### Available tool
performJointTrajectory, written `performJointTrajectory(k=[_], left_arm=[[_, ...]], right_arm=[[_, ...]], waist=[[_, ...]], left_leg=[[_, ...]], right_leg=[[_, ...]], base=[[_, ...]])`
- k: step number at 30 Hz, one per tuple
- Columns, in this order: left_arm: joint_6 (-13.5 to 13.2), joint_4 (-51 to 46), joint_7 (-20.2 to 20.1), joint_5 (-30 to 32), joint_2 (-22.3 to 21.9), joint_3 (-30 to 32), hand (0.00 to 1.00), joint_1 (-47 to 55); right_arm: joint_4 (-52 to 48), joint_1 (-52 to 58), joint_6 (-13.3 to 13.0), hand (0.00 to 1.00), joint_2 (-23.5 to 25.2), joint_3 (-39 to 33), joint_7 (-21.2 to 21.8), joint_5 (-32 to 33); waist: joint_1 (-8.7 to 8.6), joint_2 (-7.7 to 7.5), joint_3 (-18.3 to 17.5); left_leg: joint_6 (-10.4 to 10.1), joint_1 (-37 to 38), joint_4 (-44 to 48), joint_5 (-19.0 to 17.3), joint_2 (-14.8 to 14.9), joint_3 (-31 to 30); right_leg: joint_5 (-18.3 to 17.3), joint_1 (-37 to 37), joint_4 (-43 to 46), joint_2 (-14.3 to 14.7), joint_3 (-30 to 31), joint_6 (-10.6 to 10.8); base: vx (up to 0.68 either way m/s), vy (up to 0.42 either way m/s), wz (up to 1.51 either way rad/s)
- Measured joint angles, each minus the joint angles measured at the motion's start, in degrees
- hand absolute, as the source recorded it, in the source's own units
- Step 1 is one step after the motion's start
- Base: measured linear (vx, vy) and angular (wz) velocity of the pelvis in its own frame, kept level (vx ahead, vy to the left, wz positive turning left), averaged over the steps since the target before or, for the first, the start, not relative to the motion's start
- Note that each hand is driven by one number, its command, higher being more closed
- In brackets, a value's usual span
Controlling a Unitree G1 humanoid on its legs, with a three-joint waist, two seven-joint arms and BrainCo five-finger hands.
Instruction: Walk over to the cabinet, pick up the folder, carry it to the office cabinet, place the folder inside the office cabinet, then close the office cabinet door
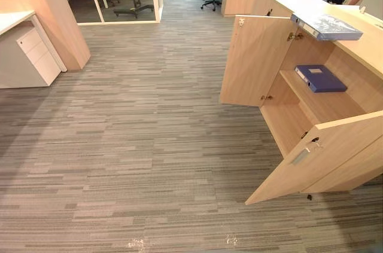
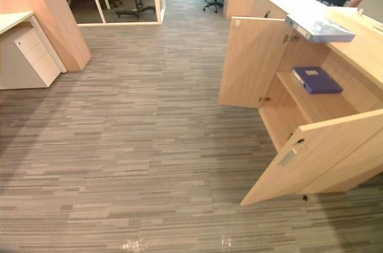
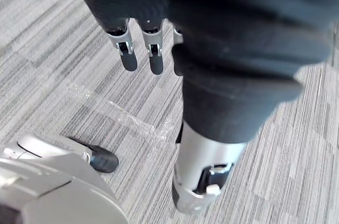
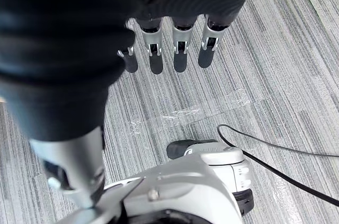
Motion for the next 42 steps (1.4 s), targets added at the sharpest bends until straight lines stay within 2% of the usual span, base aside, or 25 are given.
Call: performJointTrajectory(k=[1,4,7,13,15,25,30,42], left_arm=[[0.02,0.25,-2.82,-0.6,0.16,-0.03,0.0,0.03],[0.05,0.22,-6.52,-1.49,0.42,-0.03,0.0,0.07],[0.03,0.06,-7.99,-2.14,0.58,-0.01,0.0,0.08],[-0.58,-1.45,-8.05,-2.09,0.63,0.07,0.0,0.73],[-1.17,-1.87,-7.0,-1.05,0.59,0.32,0.0,0.71],[-5.65,-3.3,4.53,10.48,0.6,0.44,0.0,0.62],[-6.19,-3.29,6.26,11.17,0.59,-0.05,0.0,0.63],[-6.77,-3.23,6.43,11.45,0.69,-0.57,0.0,0.64]], right_arm=[[0.0,-0.1,0.04,0.0,-0.02,-0.07,0.18,0.0],[0.0,-0.34,0.07,0.0,-0.02,-0.66,0.79,0.01],[-0.07,-0.52,0.1,0.0,0.19,-1.33,1.17,0.0],[-0.14,-0.48,0.1,0.0,0.8,-2.94,1.66,0.01],[-0.12,-0.5,0.09,0.0,0.91,-3.03,1.64,0.01],[-0.08,-0.45,-1.05,0.0,2.02,-3.83,0.58,1.16],[-0.05,-0.36,-1.15,0.0,2.03,-3.57,0.32,2.3],[0.0,-0.26,-2.18,0.0,1.99,-2.58,-0.18,2.33]], waist=[[-0.01,0.0,0.05],[0.01,-0.12,0.37],[0.15,-0.35,1.05],[0.35,-0.79,1.78],[0.38,-1.01,1.91],[0.38,-2.42,2.75],[0.37,-2.45,2.77],[0.34,-2.57,2.86]], left_leg=[[-0.05,0.26,-0.22,-0.03,0.08,-0.09],[-0.06,0.38,-0.29,-0.03,0.07,-0.29],[-0.06,1.04,-0.4,-0.03,0.03,-0.31],[-0.02,0.91,-0.4,0.01,-0.01,-0.83],[-0.01,0.86,-0.45,0.02,0.0,-0.99],[0.06,0.93,-1.01,0.06,-0.08,-1.47],[0.11,0.99,-1.34,0.21,-0.12,-1.5],[0.13,0.85,-1.83,0.68,-0.19,-2.47]], right_leg=[[-0.33,0.23,0.0,0.07,-0.09,0.51],[-0.51,0.41,-0.02,0.05,-0.31,0.77],[-0.79,1.02,-0.32,-0.02,-0.39,1.13],[-1.1,1.08,-0.34,-0.09,-1.26,0.96],[-1.18,1.1,-0.34,-0.08,-1.53,0.95],[-1.05,1.09,-0.32,-0.11,-2.8,0.76],[-1.04,1.07,-0.31,-0.11,-2.94,0.75],[-1.05,1.03,-0.33,-0.13,-3.77,0.75]], base=[[0.0,0.0,0.0],[0.01,-0.003,0.04],[0.0,0.0,0.0],[-0.01,0.001,0.04],[0.02,-0.007,0.07],[0.02,0.005,0.02],[0.0,0.001,0.01],[0.0,0.0,0.02]])
